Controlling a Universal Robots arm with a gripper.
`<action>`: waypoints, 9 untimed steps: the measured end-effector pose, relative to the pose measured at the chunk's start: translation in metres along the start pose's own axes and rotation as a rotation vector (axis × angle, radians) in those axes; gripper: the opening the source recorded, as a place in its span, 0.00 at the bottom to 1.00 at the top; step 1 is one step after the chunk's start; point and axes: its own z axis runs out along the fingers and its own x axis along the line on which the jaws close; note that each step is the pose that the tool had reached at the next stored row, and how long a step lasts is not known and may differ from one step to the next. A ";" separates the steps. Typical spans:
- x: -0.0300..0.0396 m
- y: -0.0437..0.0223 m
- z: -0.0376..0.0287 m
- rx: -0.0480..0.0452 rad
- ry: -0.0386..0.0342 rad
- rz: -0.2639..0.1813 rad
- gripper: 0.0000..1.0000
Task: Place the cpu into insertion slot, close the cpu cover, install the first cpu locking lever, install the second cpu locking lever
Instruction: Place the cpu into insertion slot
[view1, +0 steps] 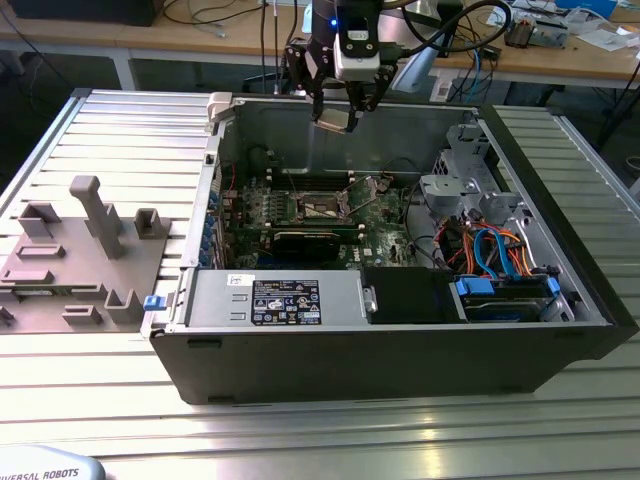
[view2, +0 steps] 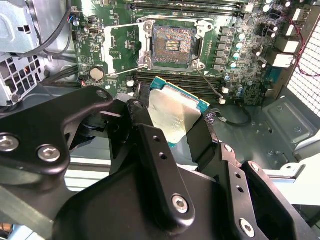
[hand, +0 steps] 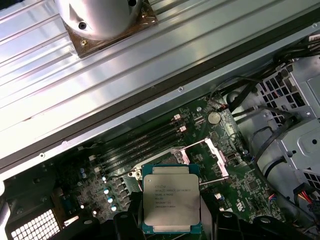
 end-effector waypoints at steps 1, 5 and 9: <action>0.0000 0.0000 0.0000 0.0000 -0.0001 0.000 0.54; 0.0000 0.0000 0.0000 -0.0001 -0.0003 0.003 0.54; 0.0000 0.0000 0.0000 0.0000 -0.0004 0.005 0.54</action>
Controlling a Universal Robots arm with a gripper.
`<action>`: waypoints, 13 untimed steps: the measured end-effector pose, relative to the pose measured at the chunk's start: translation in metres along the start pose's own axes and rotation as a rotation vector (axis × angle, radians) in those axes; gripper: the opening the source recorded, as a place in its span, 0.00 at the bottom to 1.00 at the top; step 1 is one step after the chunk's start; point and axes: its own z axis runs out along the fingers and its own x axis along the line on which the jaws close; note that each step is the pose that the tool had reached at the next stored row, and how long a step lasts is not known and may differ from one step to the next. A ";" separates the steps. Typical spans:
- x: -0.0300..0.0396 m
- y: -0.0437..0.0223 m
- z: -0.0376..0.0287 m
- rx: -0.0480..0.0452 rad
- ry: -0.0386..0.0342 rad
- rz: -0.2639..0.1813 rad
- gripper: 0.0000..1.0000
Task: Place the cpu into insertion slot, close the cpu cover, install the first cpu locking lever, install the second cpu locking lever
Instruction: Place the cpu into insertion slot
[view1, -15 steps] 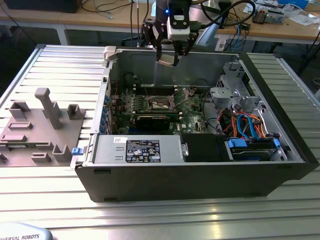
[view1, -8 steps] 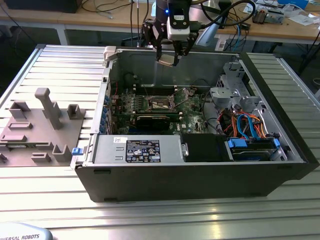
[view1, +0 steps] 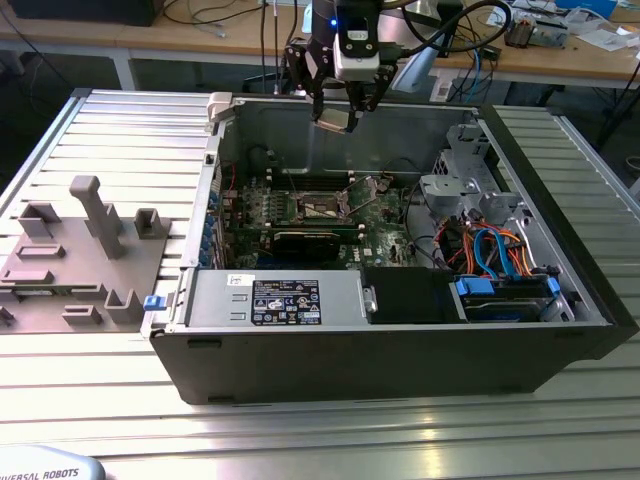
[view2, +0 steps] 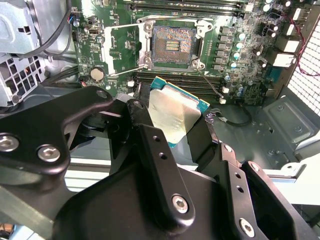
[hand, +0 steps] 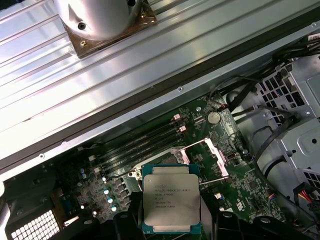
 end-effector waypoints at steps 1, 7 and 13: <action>0.0000 0.0000 0.0000 -0.0001 -0.0001 0.001 0.54; 0.0000 0.0000 0.0000 -0.0001 -0.0004 0.004 0.54; 0.0000 0.0000 0.0000 -0.0001 -0.0006 0.006 0.54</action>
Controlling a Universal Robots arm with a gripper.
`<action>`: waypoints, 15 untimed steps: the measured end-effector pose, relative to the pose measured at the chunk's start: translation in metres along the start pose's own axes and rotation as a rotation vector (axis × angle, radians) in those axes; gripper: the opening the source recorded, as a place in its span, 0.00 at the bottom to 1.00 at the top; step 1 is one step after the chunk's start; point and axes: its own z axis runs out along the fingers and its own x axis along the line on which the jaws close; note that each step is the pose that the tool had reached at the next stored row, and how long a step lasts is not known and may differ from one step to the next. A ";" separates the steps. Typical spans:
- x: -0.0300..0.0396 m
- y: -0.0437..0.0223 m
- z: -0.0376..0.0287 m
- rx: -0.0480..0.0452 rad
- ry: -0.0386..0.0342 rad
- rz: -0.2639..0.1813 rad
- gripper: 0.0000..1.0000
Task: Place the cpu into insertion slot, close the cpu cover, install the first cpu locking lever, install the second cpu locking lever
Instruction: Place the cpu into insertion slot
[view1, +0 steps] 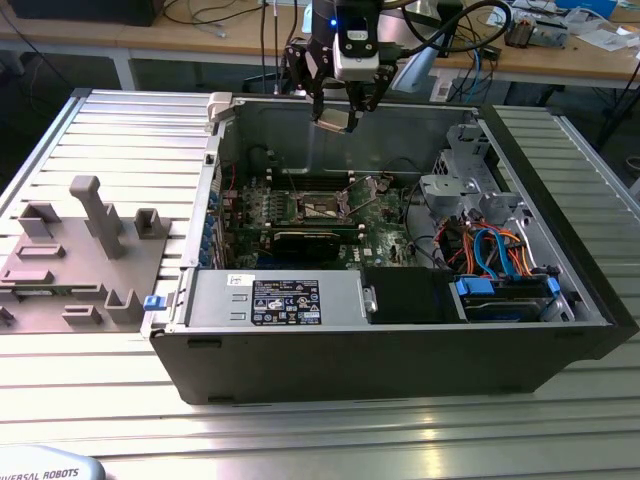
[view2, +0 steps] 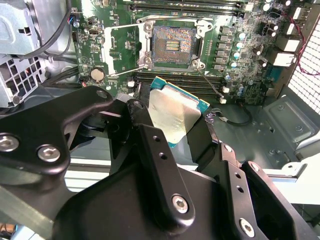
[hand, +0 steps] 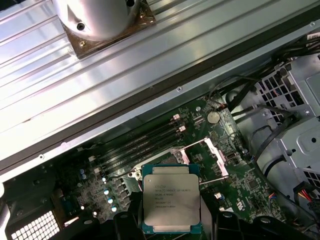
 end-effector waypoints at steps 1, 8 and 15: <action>0.0000 0.0000 0.0000 0.0000 0.0000 0.000 0.54; 0.0000 0.0000 0.0000 -0.0002 -0.0006 0.006 0.54; 0.0000 0.0000 0.0000 -0.0002 -0.0010 0.011 0.54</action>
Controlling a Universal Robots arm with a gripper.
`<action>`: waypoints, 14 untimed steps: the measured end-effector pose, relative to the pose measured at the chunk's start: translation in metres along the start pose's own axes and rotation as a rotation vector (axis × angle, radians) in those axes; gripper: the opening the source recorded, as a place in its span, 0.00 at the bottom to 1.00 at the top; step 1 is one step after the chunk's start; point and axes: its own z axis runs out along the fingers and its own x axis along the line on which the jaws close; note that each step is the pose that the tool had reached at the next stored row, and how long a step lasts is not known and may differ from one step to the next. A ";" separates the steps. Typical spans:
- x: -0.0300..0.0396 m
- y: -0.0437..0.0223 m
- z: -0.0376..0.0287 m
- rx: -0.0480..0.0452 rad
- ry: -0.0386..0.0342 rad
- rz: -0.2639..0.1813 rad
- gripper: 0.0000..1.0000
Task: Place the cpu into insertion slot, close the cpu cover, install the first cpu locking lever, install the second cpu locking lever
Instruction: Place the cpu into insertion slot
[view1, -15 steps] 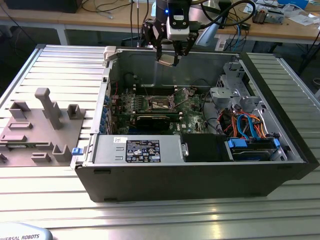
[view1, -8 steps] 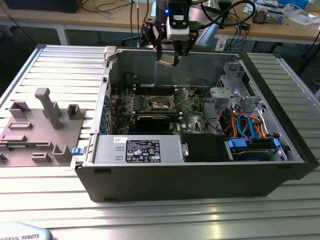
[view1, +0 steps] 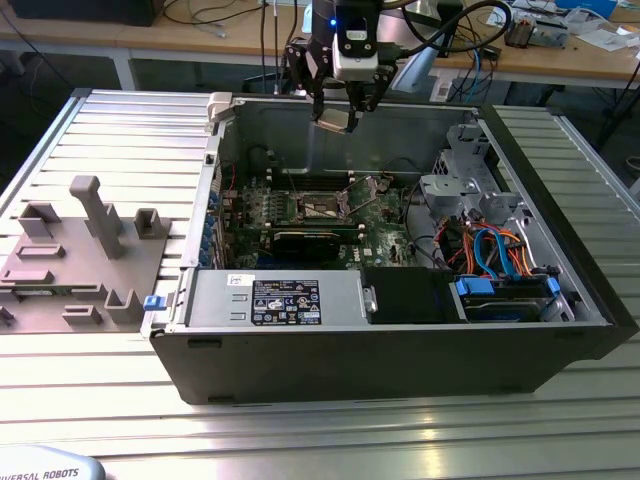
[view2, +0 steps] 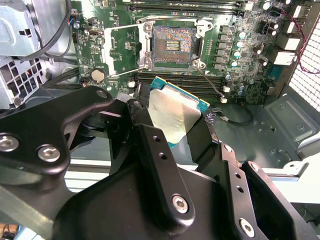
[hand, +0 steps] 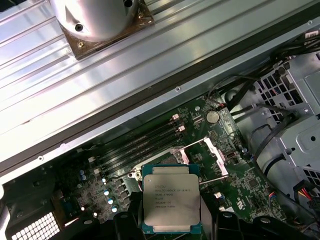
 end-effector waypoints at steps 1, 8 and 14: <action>0.0000 0.0000 0.0000 -0.0001 0.0000 0.000 0.54; 0.0000 0.0000 0.0000 -0.0001 -0.0004 0.005 0.54; 0.0000 0.0000 0.0000 -0.0002 -0.0008 0.009 0.54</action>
